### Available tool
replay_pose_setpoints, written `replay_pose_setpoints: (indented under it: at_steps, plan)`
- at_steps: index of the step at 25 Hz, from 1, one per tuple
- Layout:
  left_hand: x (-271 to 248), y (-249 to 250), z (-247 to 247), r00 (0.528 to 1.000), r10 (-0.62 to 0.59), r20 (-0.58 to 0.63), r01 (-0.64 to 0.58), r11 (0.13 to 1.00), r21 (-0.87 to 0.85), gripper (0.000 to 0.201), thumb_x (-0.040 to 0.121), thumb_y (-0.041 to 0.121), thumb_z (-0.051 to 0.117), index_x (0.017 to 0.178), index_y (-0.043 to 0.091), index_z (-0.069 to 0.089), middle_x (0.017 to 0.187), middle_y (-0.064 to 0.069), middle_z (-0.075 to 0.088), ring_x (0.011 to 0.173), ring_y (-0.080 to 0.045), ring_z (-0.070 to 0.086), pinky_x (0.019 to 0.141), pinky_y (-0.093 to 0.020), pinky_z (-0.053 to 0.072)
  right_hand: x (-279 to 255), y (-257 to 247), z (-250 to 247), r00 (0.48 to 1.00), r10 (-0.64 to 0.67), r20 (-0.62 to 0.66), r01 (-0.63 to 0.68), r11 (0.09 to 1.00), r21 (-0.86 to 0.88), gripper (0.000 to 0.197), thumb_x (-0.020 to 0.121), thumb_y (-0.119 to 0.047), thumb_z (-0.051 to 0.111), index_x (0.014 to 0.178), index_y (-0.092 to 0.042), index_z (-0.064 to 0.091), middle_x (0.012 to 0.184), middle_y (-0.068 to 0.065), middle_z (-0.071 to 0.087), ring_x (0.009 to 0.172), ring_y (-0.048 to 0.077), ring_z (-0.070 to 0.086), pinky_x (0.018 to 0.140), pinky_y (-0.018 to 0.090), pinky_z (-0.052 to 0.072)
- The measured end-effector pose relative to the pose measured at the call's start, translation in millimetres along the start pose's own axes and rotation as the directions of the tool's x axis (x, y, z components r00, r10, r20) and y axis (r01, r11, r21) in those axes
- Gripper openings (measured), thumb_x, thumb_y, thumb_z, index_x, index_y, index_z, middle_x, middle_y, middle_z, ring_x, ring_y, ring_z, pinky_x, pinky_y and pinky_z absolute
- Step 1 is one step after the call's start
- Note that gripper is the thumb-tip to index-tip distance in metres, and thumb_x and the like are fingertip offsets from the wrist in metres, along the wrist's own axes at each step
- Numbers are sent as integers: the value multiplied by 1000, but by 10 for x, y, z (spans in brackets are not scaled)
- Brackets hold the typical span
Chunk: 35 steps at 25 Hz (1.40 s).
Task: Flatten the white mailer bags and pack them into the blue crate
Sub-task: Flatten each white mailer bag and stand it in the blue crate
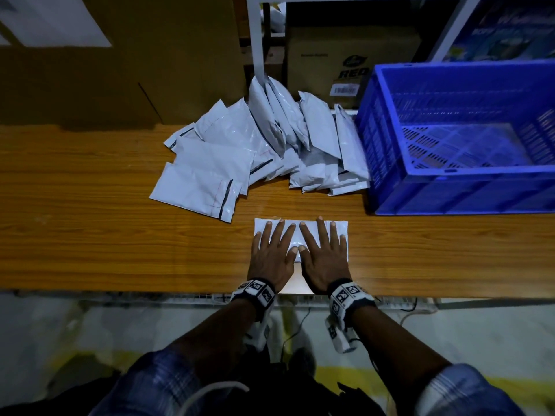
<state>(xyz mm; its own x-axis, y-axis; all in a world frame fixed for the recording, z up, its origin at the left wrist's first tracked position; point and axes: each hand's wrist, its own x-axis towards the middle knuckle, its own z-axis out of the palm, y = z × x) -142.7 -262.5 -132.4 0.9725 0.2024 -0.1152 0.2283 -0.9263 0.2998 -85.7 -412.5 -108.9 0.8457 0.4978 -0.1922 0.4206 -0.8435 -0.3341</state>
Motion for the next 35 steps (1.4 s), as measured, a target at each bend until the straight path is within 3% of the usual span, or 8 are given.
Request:
replay_pose_setpoints:
  at_steps: [3,7,11,14,17,19,27,35]
  plan:
    - [5,0,-3,1000,1,12,-1,1000,10,61,101,50,11,160,33,6,168,4,0,154,-21,-8,124,-51,5,8,9,98,1000,0,-17,-1,999,-52,56,103,-50,14,154,-42,-5,163,-2,-21,150,26,-18,121,51,-2]
    - [-34,33,-33,999,6,-33,-6,1000,4,67,99,62,-5,160,34,2,167,5,-9,153,-19,-15,124,-47,-6,20,41,57,1000,-8,3,8,998,-56,56,102,-51,11,155,-42,-4,163,-2,-19,150,25,-18,121,50,-5]
    - [-54,34,-3,998,29,-50,-28,999,19,58,105,50,10,160,33,3,168,2,-4,154,-22,-12,124,-50,1,48,69,23,998,-6,69,4,1000,29,55,101,-54,9,153,-46,-6,162,-8,-22,148,21,-24,120,46,-12]
    - [-15,20,19,1000,-3,-27,2,1000,-28,59,102,50,18,159,35,11,168,4,7,154,-22,-1,124,-50,8,88,100,-59,988,-29,155,23,999,43,57,97,-56,8,153,-46,0,161,-8,-24,147,22,-27,119,52,-10]
    - [-7,11,24,998,-8,-58,6,999,-40,58,102,51,23,157,37,19,166,5,16,154,-21,7,122,-48,10,62,82,-195,996,-37,78,36,999,24,55,101,-50,11,154,-42,3,162,-5,-18,149,27,-21,120,53,-8]
    - [-8,7,26,998,-4,-61,2,1000,-31,57,102,51,23,157,36,19,166,4,15,154,-22,6,122,-48,9,25,54,-200,999,-46,-2,46,999,-17,54,102,-47,14,155,-42,-1,162,-4,-20,149,27,-22,120,52,-8]
    - [-18,-14,-14,999,27,-31,-26,1000,16,60,104,53,14,159,35,1,168,3,-8,153,-20,-16,124,-47,-4,21,61,22,1000,-18,-4,18,1000,-23,54,103,-49,11,154,-44,-4,163,-7,-19,150,21,-19,121,49,-5]
    - [-15,12,17,1000,7,-16,-7,1000,22,59,104,48,20,160,32,9,168,1,5,154,-22,-2,124,-47,5,36,81,-56,997,-38,73,37,999,15,54,103,-48,12,154,-43,-6,162,-6,-22,149,22,-21,120,48,-11]
